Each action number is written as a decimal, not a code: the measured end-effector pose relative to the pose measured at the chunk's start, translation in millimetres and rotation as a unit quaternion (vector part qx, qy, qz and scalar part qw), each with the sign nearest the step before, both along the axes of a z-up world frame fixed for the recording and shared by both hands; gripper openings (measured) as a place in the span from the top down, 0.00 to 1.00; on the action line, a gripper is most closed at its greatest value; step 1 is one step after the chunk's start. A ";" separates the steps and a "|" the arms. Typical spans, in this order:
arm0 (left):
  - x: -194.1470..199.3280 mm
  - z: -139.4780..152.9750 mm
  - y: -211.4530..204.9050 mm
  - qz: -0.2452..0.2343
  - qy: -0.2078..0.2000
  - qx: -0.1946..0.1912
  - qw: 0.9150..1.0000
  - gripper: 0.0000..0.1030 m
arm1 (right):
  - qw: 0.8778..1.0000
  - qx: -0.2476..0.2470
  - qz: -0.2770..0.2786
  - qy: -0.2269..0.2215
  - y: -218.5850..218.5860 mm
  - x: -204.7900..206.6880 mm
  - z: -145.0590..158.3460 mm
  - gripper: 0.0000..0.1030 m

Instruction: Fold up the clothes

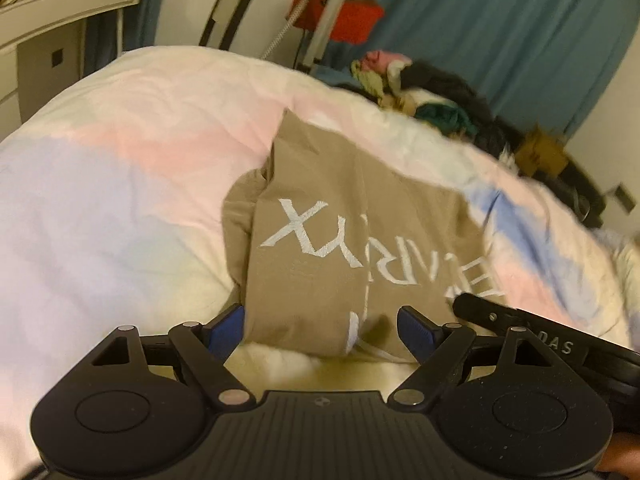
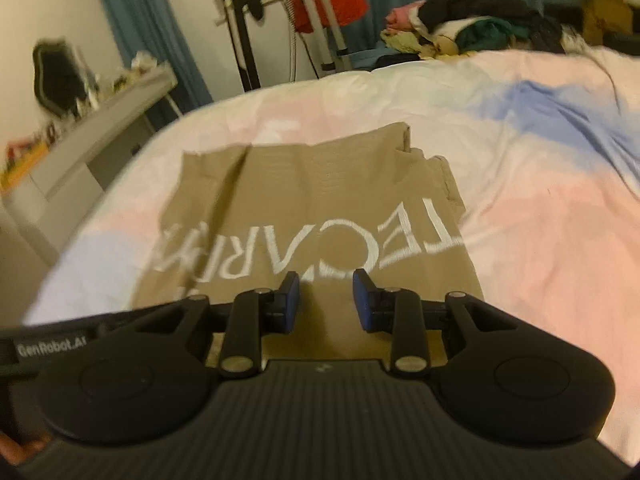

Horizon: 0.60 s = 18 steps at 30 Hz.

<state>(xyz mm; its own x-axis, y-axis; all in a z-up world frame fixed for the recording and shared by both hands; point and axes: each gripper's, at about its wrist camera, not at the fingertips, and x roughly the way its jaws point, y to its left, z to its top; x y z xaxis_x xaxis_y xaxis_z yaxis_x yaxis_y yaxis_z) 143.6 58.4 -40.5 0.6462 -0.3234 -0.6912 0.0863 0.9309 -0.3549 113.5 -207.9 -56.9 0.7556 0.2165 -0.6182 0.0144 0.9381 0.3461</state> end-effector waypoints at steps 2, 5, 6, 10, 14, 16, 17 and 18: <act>-9.8 4.5 10.5 -0.003 0.006 -0.047 0.999 0.17 | 0.999 0.039 -0.008 0.000 -7.1 -12.8 3.8 0.66; -20.1 -1.1 19.5 -0.012 0.030 -0.117 0.993 0.17 | 0.992 0.126 -0.010 0.010 -17.1 -28.3 -0.1 0.32; -20.4 -6.0 20.6 -0.015 0.041 -0.135 0.990 0.17 | 0.986 0.166 -0.012 0.016 -20.9 -31.2 -4.5 0.12; -7.0 -30.0 19.6 0.005 0.074 -0.180 0.981 0.19 | 0.951 0.305 -0.017 0.054 -30.9 -27.5 -28.3 0.11; 18.5 -55.5 28.9 0.072 0.100 -0.237 0.964 0.37 | 0.922 0.373 -0.064 0.078 -38.9 -15.8 -56.8 0.11; 27.0 -64.6 36.8 0.105 0.103 -0.256 0.955 0.47 | 0.917 0.380 -0.099 0.076 -44.5 -12.6 -67.0 0.12; 30.2 -68.8 39.9 0.115 0.104 -0.265 0.952 0.51 | 0.914 0.381 -0.118 0.073 -47.7 -11.3 -71.7 0.13; 32.1 -71.6 42.2 0.122 0.103 -0.271 0.949 0.54 | 0.909 0.387 -0.136 0.069 -50.9 -10.1 -76.1 0.17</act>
